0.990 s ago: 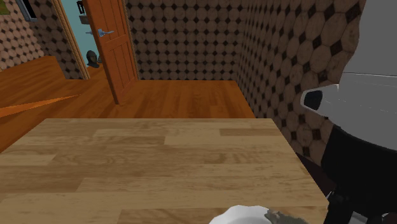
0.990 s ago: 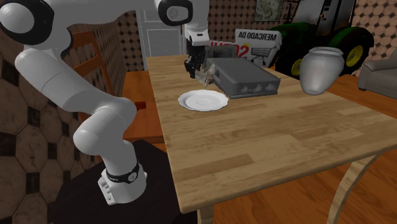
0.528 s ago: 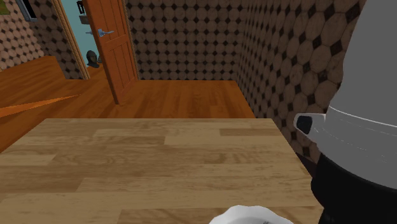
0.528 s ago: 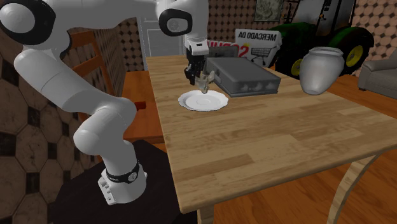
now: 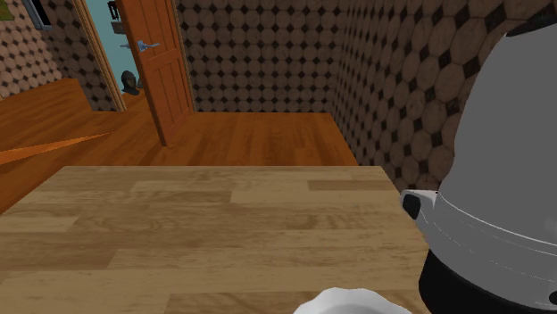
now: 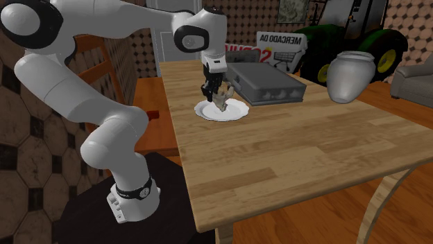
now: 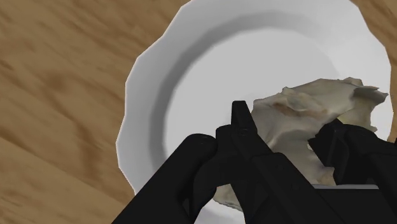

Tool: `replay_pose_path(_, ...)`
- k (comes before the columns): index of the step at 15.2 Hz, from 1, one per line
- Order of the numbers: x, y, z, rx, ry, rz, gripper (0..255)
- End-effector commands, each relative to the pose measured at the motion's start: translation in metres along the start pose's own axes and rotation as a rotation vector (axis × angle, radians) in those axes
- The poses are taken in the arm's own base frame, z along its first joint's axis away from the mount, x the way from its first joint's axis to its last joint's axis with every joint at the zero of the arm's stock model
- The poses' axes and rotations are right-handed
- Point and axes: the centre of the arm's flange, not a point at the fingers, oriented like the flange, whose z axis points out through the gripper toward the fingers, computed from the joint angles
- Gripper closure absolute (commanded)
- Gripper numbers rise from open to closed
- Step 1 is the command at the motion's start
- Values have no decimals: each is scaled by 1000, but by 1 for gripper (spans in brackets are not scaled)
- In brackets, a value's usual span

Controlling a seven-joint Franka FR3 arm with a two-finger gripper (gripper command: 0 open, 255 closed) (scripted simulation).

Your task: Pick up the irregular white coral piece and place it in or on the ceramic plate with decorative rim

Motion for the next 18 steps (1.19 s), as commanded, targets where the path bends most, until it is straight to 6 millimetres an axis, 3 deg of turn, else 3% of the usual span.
replay_pose_path(1, 3, 3, 13, 0, 0, 0, 255)
replay_pose_path(9, 3, 3, 13, 0, 0, 0, 255)
replay_pose_path(10, 3, 3, 13, 0, 0, 0, 0)
replay_pose_path(15, 3, 3, 13, 0, 0, 0, 0)
replay_pose_path(18, 2, 3, -27, 0, 0, 0, 0)
